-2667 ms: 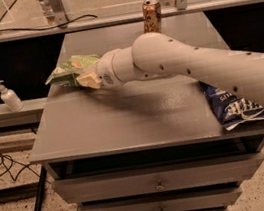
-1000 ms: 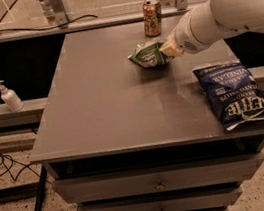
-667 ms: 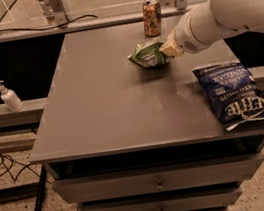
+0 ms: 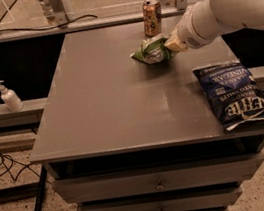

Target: Move green jalapeno chip bag near orange can

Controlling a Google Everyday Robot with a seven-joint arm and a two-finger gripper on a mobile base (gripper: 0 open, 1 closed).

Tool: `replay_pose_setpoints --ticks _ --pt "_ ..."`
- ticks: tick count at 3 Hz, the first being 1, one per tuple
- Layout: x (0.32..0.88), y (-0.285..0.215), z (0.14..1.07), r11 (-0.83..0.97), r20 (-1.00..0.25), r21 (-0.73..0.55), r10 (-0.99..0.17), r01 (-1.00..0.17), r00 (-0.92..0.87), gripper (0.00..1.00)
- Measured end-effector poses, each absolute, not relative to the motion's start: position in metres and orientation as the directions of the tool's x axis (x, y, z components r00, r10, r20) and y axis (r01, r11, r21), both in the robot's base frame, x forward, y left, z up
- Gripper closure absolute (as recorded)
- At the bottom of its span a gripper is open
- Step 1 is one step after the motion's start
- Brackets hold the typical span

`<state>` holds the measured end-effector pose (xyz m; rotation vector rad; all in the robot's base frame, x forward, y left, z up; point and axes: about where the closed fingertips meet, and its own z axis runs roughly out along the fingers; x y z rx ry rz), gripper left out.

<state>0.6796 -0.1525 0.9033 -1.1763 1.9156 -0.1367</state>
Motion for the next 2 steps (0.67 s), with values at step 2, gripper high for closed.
replay_pose_setpoints --ticks 2 --pt "0.727 -0.224 0.928 0.548 -0.534 -0.622 -0.819 -0.560 -0.209 1.00"
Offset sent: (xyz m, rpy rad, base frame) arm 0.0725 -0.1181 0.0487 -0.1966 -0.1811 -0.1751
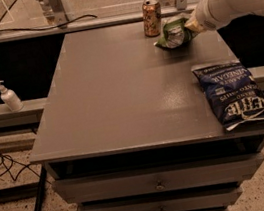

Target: Move green jalapeno chip bag near orange can

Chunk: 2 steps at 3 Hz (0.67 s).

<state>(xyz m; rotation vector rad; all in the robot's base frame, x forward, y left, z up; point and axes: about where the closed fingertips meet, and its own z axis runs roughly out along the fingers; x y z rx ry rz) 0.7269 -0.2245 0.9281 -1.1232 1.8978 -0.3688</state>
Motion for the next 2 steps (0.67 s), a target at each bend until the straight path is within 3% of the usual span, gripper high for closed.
replay_pose_setpoints --ticks 2 --pt "0.773 -0.273 0.940 0.525 -0.463 -0.724 -0.851 -0.448 -0.249 1.00"
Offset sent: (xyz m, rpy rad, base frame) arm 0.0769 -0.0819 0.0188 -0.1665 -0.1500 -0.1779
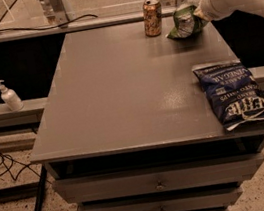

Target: Move green jalapeno chip bag near orange can

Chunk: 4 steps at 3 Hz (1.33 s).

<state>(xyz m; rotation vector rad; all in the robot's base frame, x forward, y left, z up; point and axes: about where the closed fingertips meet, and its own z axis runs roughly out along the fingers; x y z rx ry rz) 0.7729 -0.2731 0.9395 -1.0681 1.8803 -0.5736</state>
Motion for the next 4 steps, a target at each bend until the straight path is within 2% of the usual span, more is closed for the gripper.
replay_pose_setpoints --ticks 2,4 --pt "0.822 -0.290 0.913 0.522 -0.436 -0.766 -0.851 -0.374 -0.293 1.00" --pt "0.835 -0.244 0.891 0.550 -0.494 -0.724 -0.834 -0.416 -0.244 1.00"
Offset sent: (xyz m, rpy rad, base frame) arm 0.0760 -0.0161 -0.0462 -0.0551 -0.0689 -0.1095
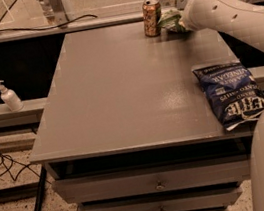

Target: Move green jalapeno chip bag near orange can

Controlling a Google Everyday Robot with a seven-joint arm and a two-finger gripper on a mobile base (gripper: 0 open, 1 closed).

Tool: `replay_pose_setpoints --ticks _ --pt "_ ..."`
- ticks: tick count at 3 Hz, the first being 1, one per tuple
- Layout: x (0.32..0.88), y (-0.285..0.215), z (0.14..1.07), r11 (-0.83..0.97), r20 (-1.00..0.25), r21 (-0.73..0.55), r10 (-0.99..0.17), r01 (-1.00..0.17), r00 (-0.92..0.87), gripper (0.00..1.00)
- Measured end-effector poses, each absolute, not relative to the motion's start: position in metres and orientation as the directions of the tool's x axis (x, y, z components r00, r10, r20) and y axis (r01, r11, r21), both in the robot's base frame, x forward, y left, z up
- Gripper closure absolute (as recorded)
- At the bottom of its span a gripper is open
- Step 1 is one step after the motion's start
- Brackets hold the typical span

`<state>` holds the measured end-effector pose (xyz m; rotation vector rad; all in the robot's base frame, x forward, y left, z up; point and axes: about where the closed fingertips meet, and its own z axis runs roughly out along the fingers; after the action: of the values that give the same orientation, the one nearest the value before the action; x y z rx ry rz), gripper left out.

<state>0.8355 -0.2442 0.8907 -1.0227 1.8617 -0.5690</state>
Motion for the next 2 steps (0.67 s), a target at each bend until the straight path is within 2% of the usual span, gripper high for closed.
replay_pose_setpoints --ticks 1,2 --pt "0.828 -0.209 0.887 0.558 -0.538 -0.683 -0.821 -0.472 -0.192 1.00" --pt "0.822 -0.186 0.884 0.556 -0.562 -0.649 -0.810 -0.520 -0.166 0.82"
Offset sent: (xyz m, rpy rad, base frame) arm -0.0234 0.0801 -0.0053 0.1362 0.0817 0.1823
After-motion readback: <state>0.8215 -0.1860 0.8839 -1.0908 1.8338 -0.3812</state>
